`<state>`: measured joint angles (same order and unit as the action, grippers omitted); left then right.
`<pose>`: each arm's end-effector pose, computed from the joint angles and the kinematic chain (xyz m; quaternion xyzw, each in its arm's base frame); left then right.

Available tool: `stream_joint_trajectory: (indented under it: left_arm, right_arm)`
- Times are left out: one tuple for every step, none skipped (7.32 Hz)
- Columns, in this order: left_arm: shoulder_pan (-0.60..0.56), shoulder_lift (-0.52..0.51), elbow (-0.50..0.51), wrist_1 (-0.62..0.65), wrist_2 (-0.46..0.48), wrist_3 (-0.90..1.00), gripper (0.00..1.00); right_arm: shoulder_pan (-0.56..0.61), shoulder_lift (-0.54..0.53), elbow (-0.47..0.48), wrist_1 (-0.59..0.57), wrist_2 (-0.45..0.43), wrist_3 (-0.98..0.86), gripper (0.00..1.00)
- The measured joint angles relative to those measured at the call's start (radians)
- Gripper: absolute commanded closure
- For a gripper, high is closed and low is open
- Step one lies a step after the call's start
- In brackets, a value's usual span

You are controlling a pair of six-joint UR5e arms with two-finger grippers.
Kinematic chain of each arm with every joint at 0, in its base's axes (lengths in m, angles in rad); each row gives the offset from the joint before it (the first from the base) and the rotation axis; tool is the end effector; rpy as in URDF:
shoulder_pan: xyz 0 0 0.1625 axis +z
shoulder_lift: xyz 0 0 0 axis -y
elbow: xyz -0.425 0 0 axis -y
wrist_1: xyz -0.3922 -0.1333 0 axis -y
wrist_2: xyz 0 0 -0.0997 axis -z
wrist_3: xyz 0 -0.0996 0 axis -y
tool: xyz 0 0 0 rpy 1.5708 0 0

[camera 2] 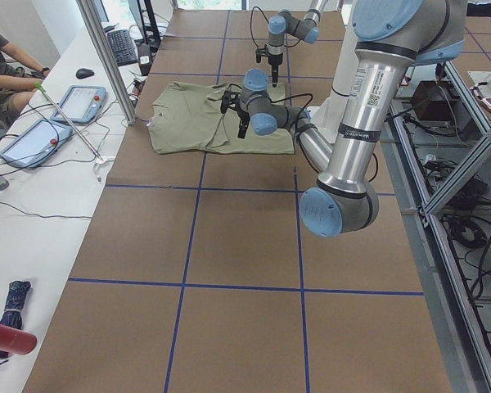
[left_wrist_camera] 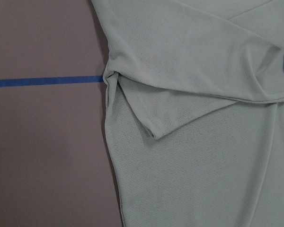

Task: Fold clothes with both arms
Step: 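Lower the right gripper to the hem corner nearest the robot and grasp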

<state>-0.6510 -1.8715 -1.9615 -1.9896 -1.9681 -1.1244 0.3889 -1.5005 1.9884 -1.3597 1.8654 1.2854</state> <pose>0.3837 -0.4115 0.2699 0.1264 0.5283 0.0184 0.8394 -0.4360 -0.2915 0.4114 -0.0181 -0.3653 -0.0021 0.9307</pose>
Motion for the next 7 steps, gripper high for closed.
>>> stream_joint_trajectory:
  left_arm:
    - [0.001, 0.001, 0.000, 0.000, 0.000, 0.000, 0.00]
    - [0.000, 0.002, 0.000, 0.000, 0.000, 0.000, 0.00]
    - [0.000, 0.002, -0.001, 0.000, 0.000, 0.000, 0.00]
    - [-0.001, 0.003, -0.003, 0.000, -0.001, 0.000, 0.00]
    - [-0.001, 0.003, -0.005, 0.000, -0.001, 0.000, 0.00]
    - [-0.001, 0.002, -0.006, 0.000, -0.001, 0.000, 0.00]
    - [-0.001, 0.002, -0.007, 0.000, -0.002, 0.000, 0.00]
  right_arm:
    - [-0.007, -0.006, 0.000, 0.000, 0.001, 0.000, 0.06]
    - [-0.015, -0.010, 0.002, 0.000, 0.000, 0.001, 0.07]
    - [-0.019, -0.011, 0.008, 0.000, 0.003, 0.002, 0.12]
    - [-0.020, -0.014, 0.011, 0.000, 0.005, 0.003, 0.23]
    - [-0.020, -0.017, 0.013, 0.000, 0.008, 0.003, 0.32]
    - [-0.021, -0.021, 0.015, 0.000, 0.011, 0.003, 0.35]
    - [-0.022, -0.025, 0.016, 0.000, 0.013, 0.003, 0.40]
